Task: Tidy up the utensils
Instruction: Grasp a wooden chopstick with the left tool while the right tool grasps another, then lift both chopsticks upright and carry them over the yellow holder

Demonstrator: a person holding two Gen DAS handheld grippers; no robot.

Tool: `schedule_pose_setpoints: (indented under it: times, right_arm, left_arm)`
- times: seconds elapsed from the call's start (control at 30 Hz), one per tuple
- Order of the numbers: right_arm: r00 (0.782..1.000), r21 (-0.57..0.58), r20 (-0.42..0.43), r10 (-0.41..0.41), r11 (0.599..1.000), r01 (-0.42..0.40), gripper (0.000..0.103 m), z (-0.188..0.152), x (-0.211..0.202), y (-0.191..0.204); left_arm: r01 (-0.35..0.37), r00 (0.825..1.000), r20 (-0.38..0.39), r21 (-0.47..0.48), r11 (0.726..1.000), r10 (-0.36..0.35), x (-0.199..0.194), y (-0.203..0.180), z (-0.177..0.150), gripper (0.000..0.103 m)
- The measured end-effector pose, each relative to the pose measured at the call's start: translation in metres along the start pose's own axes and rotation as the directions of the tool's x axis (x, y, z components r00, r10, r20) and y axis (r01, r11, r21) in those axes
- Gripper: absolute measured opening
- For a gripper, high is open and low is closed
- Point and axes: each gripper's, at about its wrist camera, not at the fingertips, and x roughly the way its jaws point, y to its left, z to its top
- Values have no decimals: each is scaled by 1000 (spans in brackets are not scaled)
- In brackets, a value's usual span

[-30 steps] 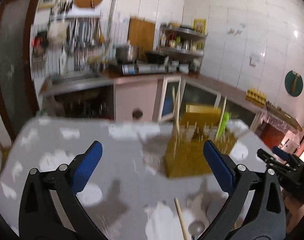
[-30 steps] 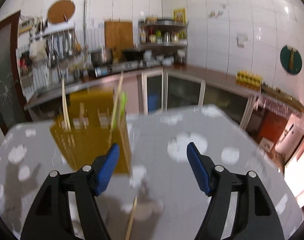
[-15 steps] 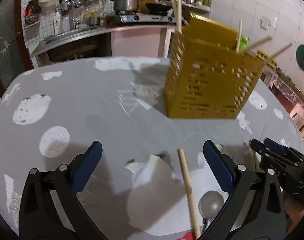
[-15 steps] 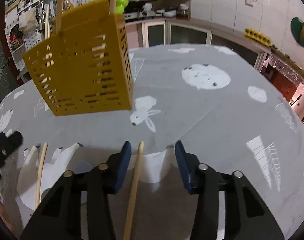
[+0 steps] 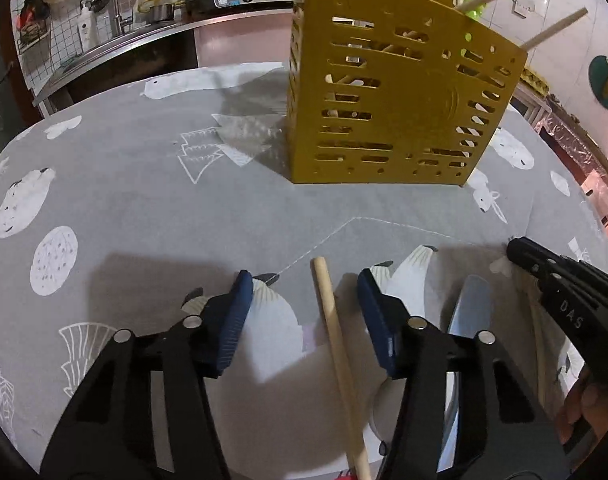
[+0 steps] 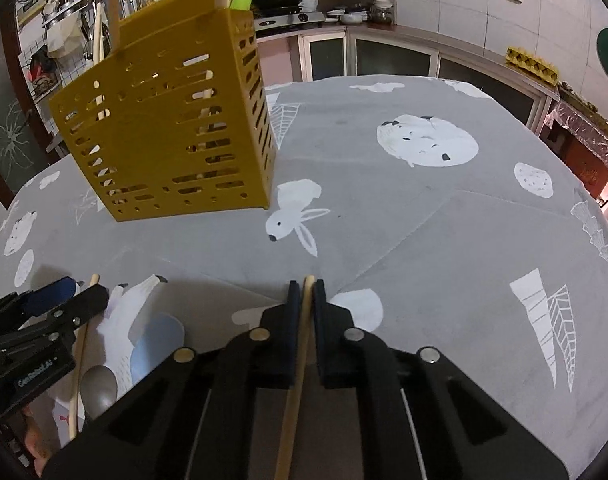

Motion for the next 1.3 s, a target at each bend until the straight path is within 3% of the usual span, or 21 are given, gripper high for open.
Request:
schedule_pose_setpoints:
  times: [0.13,0.2,0.27,0.33,0.6,0.83,1.07,1.3]
  right_arm:
    - [1000,0,-16,5,1000,-5,7,3,5,0]
    - [1000,2,-22,7,1000,-6,7,5,6,0]
    - [1000,15,-24,13,1000,-13,6,6,7,-2]
    - [1000,15,-18,11,1000,-11,6,6,6,-2]
    - [999,10,34,15,1000,-15,5,6,-14,-2]
    - [991,11,128,36,999,-38,5,9,-45,-7]
    - [963,-1,264,52,999,-54,5,14,-87,-7]
    - [906,-22,419,60,998,-56,5,14,-130,-4]
  left_arm:
    - [-7,1000,-11,12,1000,7,4,-4,5,39]
    - [-17,1000,-14,22,1000,18,6,-6,8,29]
    - [4,1000,-20,12,1000,-3,6,-6,10,11]
    - [13,1000,-21,7,1000,-13,7,-6,11,7]
    - [35,999,0,-11,999,-35,1,0,9,5]
    - [42,993,115,-11,999,-41,-38,11,11,4]
    - [44,954,297,7,999,-44,-104,20,14,4]
    - [47,893,449,1,999,-43,-153,29,4,4]
